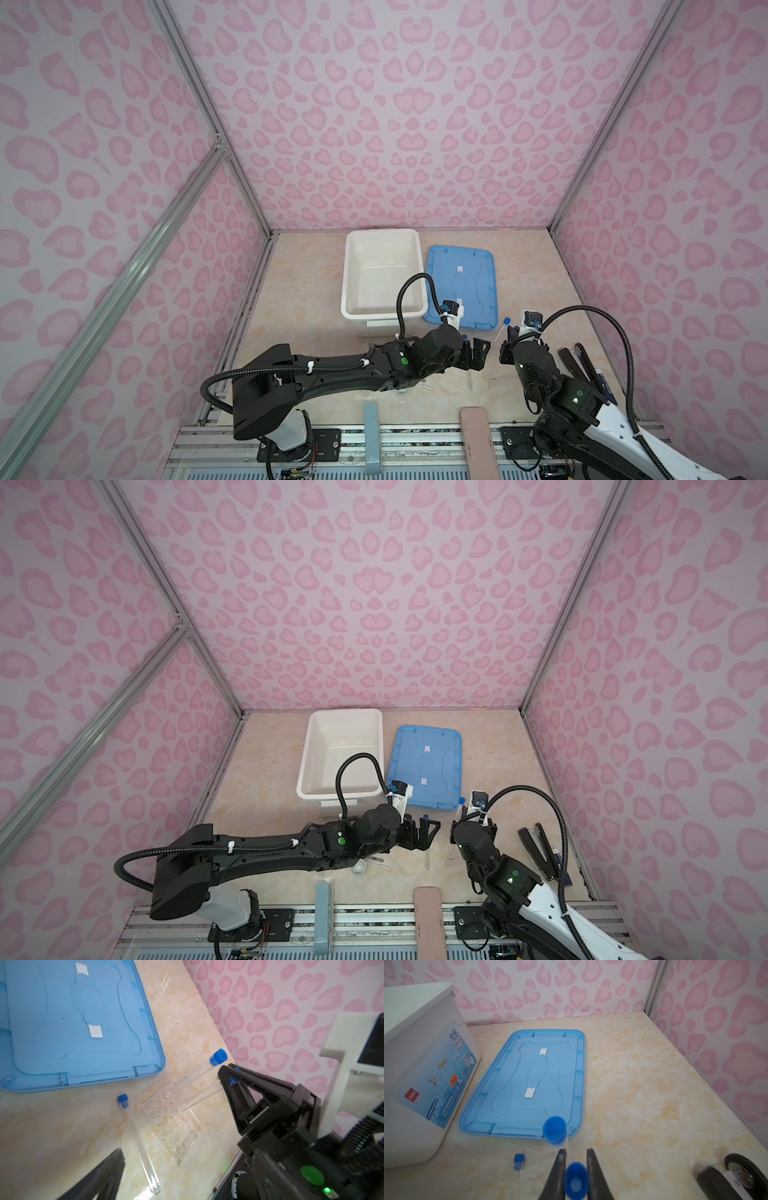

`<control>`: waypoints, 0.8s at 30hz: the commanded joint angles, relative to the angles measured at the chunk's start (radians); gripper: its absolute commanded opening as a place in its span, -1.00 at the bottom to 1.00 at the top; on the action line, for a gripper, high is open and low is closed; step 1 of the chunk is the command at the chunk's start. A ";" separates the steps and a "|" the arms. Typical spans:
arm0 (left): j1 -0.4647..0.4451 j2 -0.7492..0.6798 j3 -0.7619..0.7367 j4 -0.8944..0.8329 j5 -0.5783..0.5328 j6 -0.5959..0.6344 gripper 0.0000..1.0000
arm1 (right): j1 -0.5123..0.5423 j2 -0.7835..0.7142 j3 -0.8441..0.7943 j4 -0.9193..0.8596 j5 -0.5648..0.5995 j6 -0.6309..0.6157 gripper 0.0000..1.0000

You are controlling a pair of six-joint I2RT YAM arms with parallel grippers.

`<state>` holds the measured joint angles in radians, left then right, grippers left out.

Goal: Organize the chemistry lab equipment

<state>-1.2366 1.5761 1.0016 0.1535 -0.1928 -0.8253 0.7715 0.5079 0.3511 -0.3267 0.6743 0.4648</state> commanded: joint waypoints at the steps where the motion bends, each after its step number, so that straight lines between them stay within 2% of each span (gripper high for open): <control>1: 0.000 -0.023 -0.010 0.030 -0.025 -0.007 0.95 | 0.009 0.003 -0.004 0.020 0.073 0.018 -0.72; 11: 0.001 -0.025 -0.015 0.024 -0.042 -0.019 0.96 | 0.017 0.014 -0.015 0.019 0.069 0.027 -0.62; 17: 0.000 -0.023 -0.014 0.017 -0.044 -0.015 0.95 | 0.024 0.002 -0.023 0.028 0.063 0.017 -0.44; 21: 0.001 -0.019 -0.011 0.019 -0.043 -0.018 0.95 | 0.026 -0.002 -0.026 0.023 0.061 0.021 -0.44; 22: 0.001 -0.019 -0.009 0.017 -0.042 -0.018 0.95 | 0.026 -0.007 -0.025 0.020 0.061 0.023 -0.41; 24: 0.001 -0.019 -0.008 0.009 -0.045 -0.020 0.96 | 0.026 -0.024 -0.017 0.002 0.065 0.025 -0.24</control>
<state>-1.2362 1.5665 0.9878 0.1520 -0.2203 -0.8368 0.7963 0.4988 0.3313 -0.3202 0.7246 0.4797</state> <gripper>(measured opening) 0.979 0.344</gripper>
